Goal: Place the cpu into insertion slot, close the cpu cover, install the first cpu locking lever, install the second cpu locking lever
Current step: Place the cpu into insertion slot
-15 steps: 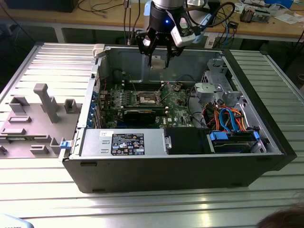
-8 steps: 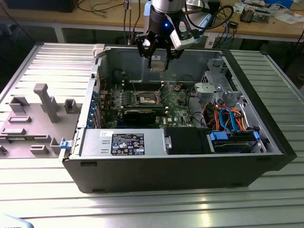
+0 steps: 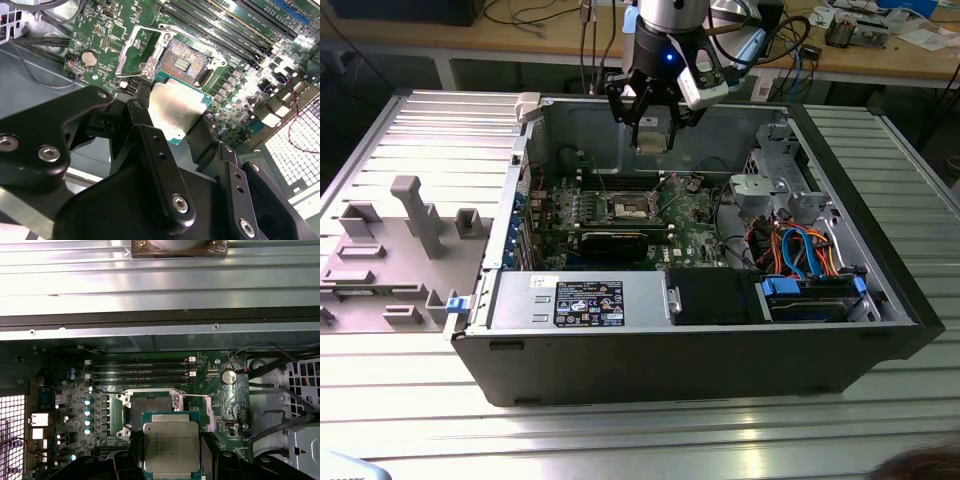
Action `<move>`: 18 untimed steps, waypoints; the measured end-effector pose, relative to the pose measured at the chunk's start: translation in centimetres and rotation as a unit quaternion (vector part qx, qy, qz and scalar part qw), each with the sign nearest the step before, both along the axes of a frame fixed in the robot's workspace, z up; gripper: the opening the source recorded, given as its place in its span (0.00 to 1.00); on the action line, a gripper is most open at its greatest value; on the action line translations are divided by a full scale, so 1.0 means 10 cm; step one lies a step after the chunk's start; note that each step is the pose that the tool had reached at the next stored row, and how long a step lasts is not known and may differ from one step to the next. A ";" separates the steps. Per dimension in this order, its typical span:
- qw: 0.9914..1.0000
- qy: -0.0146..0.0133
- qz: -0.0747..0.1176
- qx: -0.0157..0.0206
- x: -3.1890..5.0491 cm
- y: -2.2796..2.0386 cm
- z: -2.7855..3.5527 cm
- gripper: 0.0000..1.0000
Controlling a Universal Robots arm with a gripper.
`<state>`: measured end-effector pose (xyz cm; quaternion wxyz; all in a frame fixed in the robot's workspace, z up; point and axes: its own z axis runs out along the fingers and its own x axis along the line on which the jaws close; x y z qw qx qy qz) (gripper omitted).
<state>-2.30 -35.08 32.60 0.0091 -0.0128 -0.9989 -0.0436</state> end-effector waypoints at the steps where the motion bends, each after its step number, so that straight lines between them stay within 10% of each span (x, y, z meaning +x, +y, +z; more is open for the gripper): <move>1: 1.000 0.000 0.000 0.000 0.000 0.000 0.000 0.55; 18: 1.000 0.000 0.000 0.000 -0.108 0.001 -0.010 0.55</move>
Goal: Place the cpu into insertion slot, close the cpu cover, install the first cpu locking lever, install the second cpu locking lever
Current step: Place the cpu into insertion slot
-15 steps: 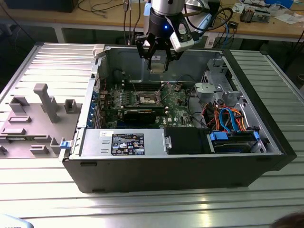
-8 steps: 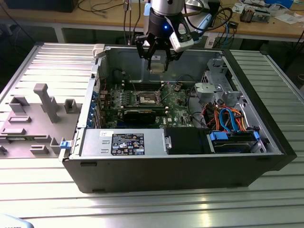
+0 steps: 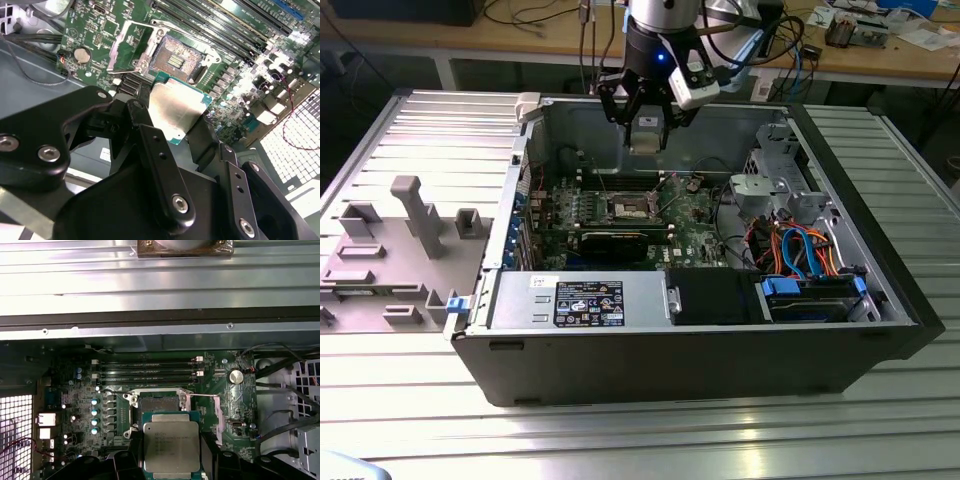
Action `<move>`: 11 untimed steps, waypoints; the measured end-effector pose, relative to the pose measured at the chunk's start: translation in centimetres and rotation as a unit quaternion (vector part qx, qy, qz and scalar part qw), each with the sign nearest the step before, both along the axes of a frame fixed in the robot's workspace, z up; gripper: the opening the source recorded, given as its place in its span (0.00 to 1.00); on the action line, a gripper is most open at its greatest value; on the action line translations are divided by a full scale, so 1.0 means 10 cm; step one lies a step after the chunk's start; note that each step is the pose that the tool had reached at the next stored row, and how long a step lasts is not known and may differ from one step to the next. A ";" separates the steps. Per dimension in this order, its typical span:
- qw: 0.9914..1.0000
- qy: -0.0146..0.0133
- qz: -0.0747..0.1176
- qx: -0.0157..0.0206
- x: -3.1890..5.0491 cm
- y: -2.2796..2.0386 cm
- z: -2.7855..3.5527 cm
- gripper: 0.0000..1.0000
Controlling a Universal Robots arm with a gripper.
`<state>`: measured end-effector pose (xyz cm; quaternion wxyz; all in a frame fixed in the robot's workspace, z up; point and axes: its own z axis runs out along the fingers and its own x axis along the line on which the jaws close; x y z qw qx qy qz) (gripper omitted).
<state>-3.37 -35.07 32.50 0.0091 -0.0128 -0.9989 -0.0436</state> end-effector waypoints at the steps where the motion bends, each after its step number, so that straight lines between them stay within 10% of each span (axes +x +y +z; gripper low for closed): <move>1: 1.000 0.000 0.000 0.000 -0.005 0.001 -0.005 0.55; 5: 1.000 0.000 0.000 -0.012 -0.031 0.000 -0.020 0.55; 11: 1.000 0.000 0.000 -0.012 -0.069 0.001 -0.050 0.55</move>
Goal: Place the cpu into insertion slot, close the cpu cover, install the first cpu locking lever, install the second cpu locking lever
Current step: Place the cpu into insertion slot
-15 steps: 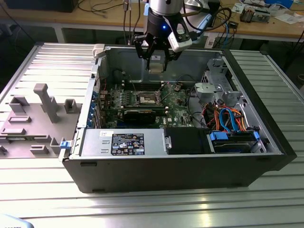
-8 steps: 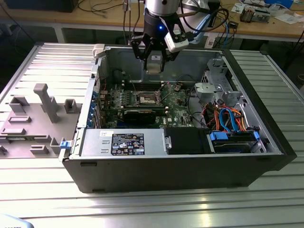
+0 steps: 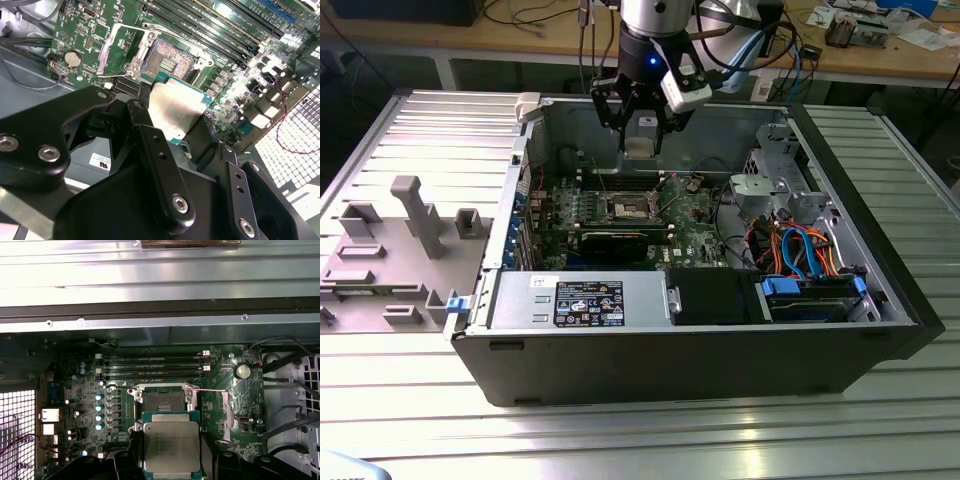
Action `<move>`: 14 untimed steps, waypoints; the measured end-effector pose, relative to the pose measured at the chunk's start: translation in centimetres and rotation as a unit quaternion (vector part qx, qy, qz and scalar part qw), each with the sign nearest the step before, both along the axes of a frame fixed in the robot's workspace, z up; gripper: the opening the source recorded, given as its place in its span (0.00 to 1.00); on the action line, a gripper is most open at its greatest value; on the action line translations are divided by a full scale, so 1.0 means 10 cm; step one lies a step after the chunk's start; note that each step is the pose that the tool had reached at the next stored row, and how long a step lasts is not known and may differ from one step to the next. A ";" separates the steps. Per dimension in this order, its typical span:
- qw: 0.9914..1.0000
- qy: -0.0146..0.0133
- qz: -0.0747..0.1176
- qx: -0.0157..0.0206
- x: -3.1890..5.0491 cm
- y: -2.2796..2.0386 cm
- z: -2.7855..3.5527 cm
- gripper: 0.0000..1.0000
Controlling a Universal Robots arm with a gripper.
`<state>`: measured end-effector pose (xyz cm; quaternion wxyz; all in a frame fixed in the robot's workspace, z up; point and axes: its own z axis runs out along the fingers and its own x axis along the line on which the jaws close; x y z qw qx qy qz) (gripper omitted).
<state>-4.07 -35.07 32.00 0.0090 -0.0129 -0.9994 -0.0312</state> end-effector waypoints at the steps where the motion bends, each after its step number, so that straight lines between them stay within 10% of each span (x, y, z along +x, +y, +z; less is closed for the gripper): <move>1: 1.000 0.000 0.000 0.000 0.000 0.000 0.000 0.55; 14: 1.000 0.000 -0.004 0.000 -0.001 0.000 -0.003 0.55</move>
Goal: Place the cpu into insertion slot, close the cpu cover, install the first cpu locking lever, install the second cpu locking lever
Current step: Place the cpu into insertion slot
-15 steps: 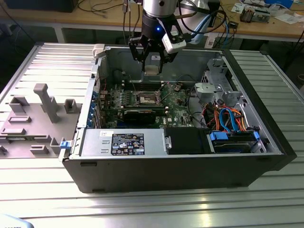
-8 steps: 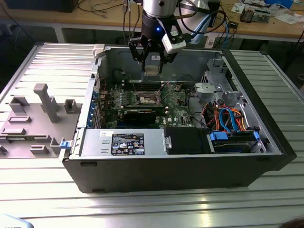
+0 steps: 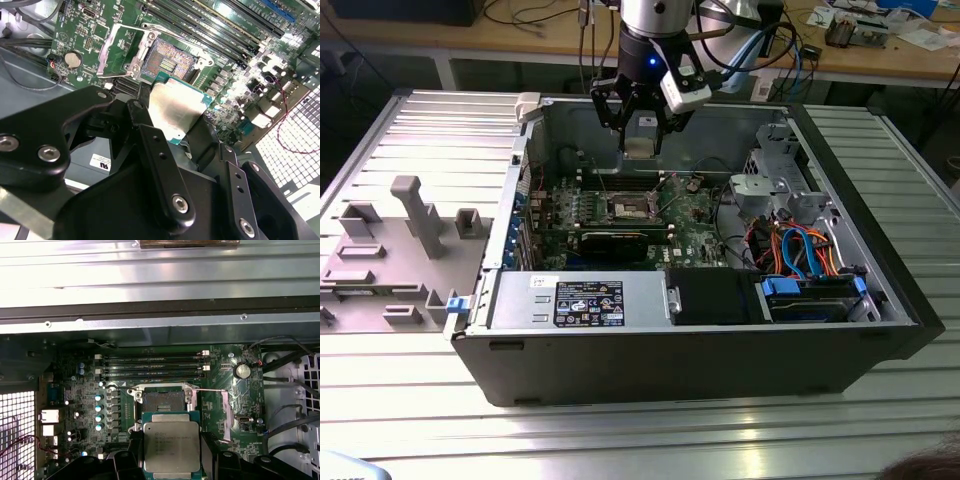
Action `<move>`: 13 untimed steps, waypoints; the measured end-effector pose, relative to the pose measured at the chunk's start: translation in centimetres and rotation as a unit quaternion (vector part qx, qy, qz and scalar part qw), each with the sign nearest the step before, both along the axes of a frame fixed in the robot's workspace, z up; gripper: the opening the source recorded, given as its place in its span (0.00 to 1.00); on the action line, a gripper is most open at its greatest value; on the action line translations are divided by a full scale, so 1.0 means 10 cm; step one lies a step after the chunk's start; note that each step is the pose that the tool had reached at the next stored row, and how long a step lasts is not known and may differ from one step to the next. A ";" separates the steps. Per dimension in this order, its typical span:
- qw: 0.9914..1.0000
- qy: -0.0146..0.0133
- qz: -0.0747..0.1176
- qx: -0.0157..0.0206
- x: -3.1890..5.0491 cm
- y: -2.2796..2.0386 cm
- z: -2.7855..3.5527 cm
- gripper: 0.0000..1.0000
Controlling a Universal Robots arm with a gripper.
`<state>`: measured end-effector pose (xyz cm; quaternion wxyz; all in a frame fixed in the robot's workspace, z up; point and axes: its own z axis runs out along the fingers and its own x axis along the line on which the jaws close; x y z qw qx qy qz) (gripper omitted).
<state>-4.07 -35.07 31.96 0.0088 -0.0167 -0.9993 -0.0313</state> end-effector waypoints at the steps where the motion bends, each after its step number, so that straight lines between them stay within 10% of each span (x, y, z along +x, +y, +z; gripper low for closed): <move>1: 1.000 0.000 -0.001 0.000 0.000 0.000 0.000 0.55; 13: 1.000 0.000 -0.008 0.000 0.000 0.000 -0.002 0.55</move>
